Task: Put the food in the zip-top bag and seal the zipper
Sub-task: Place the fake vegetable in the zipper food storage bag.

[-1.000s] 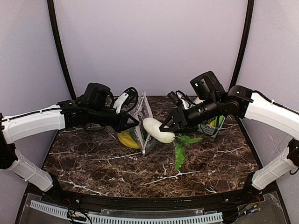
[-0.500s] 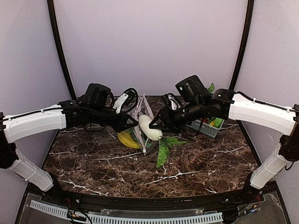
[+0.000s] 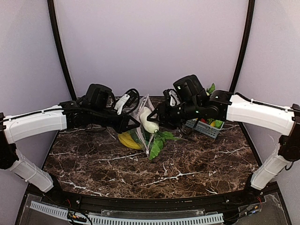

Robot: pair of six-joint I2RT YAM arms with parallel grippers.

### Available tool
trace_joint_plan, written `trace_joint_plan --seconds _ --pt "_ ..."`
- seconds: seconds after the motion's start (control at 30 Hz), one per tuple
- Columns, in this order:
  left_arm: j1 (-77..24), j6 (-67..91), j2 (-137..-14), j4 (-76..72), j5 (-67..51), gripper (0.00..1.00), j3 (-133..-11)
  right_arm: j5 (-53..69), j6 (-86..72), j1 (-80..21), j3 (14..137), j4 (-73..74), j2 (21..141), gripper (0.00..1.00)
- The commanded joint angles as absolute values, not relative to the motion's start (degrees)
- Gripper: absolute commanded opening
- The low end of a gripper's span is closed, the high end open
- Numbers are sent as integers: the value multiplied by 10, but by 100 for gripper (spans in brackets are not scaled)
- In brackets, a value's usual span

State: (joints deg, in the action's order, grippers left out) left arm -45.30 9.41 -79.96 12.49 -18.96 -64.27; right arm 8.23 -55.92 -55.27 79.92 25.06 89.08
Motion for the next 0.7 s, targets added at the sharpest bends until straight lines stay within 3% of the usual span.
trace_joint_plan --seconds 0.0,0.67 --pt "-456 92 -803 119 -202 1 -638 41 -577 -560 819 206 904 44" --pt "-463 97 -817 117 -214 1 -639 -199 -556 -636 843 162 950 43"
